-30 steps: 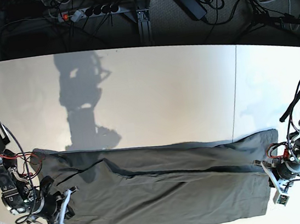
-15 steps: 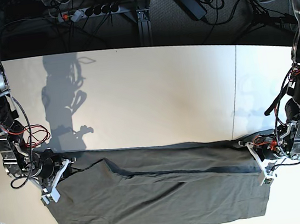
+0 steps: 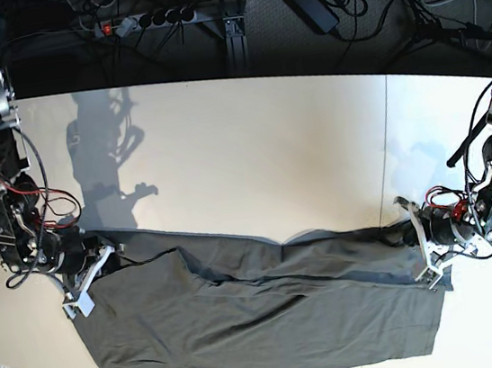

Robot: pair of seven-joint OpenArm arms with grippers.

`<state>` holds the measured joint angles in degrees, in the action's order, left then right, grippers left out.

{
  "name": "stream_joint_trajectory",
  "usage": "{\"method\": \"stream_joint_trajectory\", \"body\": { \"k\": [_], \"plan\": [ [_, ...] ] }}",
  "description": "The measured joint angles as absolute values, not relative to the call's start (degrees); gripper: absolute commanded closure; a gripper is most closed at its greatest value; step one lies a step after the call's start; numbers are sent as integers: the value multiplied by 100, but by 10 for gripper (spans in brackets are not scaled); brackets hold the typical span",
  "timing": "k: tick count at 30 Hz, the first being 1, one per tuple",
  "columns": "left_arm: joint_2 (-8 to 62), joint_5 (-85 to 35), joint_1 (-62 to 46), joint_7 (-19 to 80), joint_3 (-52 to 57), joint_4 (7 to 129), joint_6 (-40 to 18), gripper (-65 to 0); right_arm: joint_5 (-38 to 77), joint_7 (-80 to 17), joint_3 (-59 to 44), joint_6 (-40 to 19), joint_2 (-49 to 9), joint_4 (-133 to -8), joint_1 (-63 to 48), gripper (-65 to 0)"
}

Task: Fold the T-shirt properly
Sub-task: 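Lower the folded edge onto the shirt and release both grippers, then drag the folded shirt back toward the robot with both grippers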

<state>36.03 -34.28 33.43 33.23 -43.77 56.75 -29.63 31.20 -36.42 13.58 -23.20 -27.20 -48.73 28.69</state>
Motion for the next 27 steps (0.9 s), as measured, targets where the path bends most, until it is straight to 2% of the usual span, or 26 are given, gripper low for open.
{"method": "stream_joint_trajectory", "body": {
  "k": [6, 11, 17, 22, 27],
  "plan": [
    [4305, -3179, 2460, 3315, -4379, 7081, -2775, 0, 3199, -4014, 1020, -2320, -3111, -6335, 1774, 0],
    [4633, -3133, 1953, 3323, -4294, 7677, -2571, 0, 3214, -3992, 1013, -2316, -3540, -7089, 1055, 0],
    [4633, -3249, 1723, 3319, -3065, 8132, -2539, 0, 3336, -3966, 1000, -2314, -3826, -7371, 696, 0],
    [4160, -3282, 2276, 3166, -2801, 7706, -2491, 0, 3339, -3970, 991, -2314, -3824, -7380, 683, 0],
    [3070, -3052, 2930, 3057, -2805, 6128, -2493, 0, 3328, -3966, 991, -2314, -3824, -7387, 683, 0]
  ]
}}
